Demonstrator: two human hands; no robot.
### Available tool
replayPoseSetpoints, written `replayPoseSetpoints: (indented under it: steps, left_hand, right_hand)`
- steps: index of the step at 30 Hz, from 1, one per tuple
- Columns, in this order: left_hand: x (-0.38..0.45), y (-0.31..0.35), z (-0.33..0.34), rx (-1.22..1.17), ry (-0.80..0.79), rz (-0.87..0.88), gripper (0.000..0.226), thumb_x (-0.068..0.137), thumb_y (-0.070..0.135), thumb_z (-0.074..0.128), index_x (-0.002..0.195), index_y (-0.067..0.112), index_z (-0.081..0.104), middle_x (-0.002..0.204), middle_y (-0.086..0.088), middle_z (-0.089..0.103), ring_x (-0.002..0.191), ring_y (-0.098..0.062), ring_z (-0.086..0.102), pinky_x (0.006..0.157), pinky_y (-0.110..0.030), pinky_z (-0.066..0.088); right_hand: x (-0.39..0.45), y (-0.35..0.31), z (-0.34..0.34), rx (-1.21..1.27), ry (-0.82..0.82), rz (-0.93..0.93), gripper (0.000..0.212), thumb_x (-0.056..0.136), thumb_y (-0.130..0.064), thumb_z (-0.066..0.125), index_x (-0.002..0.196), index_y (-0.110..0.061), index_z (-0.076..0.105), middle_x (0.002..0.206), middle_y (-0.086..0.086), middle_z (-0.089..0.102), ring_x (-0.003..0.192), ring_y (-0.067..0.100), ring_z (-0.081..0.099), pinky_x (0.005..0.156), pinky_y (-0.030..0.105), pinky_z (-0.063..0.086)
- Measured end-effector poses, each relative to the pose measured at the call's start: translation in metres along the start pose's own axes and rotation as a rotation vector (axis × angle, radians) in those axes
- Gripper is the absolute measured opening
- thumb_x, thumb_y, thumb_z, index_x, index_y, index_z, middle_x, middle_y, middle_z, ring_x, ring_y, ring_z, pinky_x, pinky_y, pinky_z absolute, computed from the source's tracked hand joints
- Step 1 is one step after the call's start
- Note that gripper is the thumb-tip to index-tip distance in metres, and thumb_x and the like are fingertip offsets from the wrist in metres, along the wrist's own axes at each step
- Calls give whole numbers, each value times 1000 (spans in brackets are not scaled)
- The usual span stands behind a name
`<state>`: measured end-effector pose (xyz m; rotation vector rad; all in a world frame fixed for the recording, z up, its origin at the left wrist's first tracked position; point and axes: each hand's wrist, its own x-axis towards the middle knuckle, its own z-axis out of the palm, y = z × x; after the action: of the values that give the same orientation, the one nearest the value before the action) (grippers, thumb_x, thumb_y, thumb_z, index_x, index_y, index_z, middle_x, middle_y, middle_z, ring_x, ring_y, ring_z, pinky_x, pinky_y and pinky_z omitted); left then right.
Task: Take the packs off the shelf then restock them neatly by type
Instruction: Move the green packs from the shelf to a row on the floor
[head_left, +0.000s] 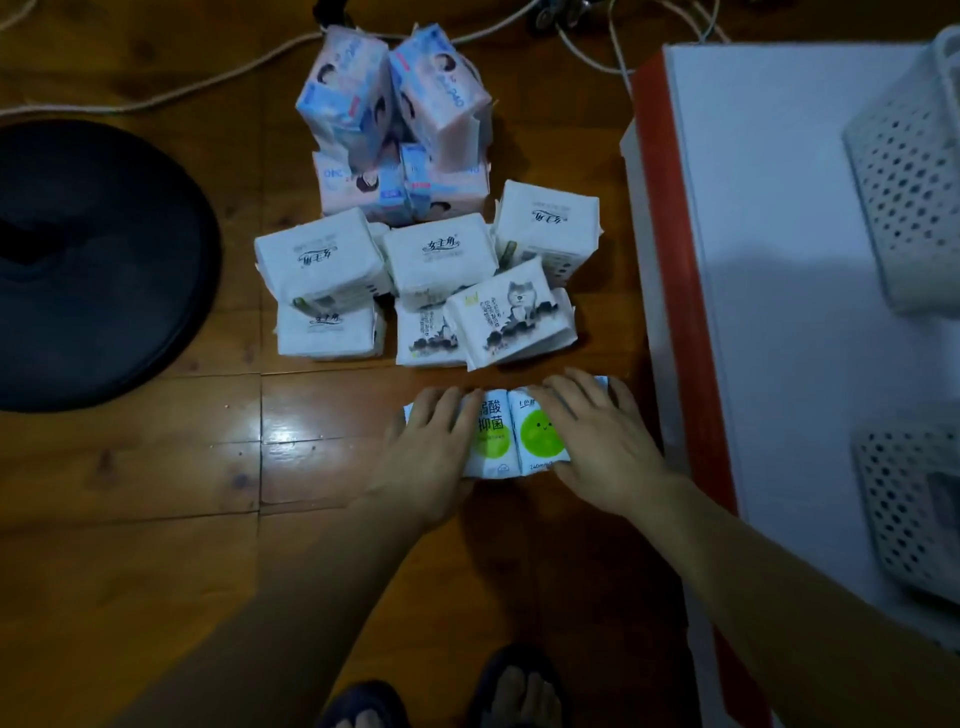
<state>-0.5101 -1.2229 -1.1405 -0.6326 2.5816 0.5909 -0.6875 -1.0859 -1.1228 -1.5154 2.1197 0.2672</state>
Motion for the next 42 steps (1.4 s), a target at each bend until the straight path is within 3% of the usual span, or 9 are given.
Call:
replayPoseSetpoints:
  steps: [6, 9, 12, 19, 23, 28, 34, 38, 42]
  left_hand:
    - [-13, 10, -24, 41, -46, -38, 104, 86, 56, 64, 156, 26, -7, 164, -4, -5, 150, -30, -6, 116, -59, 22]
    - [-35, 21, -62, 75, -39, -18, 100, 89, 62, 56, 157, 24, -6, 164, -6, -1, 150, -31, -3, 117, -60, 18]
    - [-66, 34, -112, 56, 26, -29, 93, 90, 62, 53, 157, 22, 1, 163, -7, 9, 150, -31, 5, 117, -57, 21]
    - [-144, 84, -284, -36, 241, -72, 73, 95, 53, 50, 155, 20, 24, 159, -6, 29, 147, -29, 23, 115, -52, 29]
    - [-183, 115, -391, -42, 400, -58, 67, 92, 51, 57, 148, 18, 39, 149, -8, 44, 139, -31, 37, 107, -52, 41]
    - [-229, 152, -524, -14, 538, -26, 65, 98, 52, 45, 153, 23, 28, 156, -2, 32, 147, -26, 24, 117, -46, 29]
    - [-289, 208, -655, 26, 692, -17, 64, 99, 55, 42, 154, 26, 29, 160, 1, 28, 150, -23, 15, 120, -46, 24]
    - [-331, 246, -731, 78, 781, 29, 63, 99, 56, 42, 154, 29, 28, 161, 2, 26, 151, -23, 13, 120, -46, 21]
    - [-373, 282, -797, 95, 913, 83, 59, 99, 54, 44, 151, 29, 34, 159, 2, 31, 151, -22, 16, 120, -46, 22]
  right_hand:
    - [-16, -8, -25, 24, -38, 41, 103, 84, -54, 66, 159, -27, 0, 167, -1, -3, 153, 24, -9, 122, 56, 3]
    - [-39, -17, -62, 32, -29, 42, 100, 85, -58, 62, 159, -24, 5, 167, 3, 2, 153, 26, -3, 122, 55, 5]
    - [-70, -30, -114, 57, 40, 45, 90, 85, -58, 59, 157, -19, 21, 163, 7, 20, 152, 29, 11, 121, 55, 14]
    - [-150, -67, -289, 66, 215, 51, 78, 81, -53, 49, 148, -15, 42, 151, 10, 42, 144, 32, 32, 116, 53, 30]
    - [-196, -78, -402, 49, 341, 55, 75, 83, -56, 39, 146, -15, 44, 149, 8, 45, 143, 30, 34, 117, 48, 30]
    - [-253, -83, -530, 36, 486, 75, 75, 86, -57, 39, 148, -15, 43, 151, 9, 44, 144, 29, 35, 115, 51, 33]
    - [-329, -94, -660, 8, 592, 59, 74, 95, -59, 37, 158, -23, 22, 164, 1, 21, 153, 23, 12, 124, 45, 14]
    - [-380, -106, -734, 18, 731, 89, 75, 93, -62, 39, 156, -23, 26, 161, 2, 28, 150, 24, 19, 122, 47, 20]
    - [-435, -122, -796, -22, 821, 117, 72, 96, -60, 37, 157, -23, 23, 163, 2, 24, 152, 23, 14, 123, 47, 16]
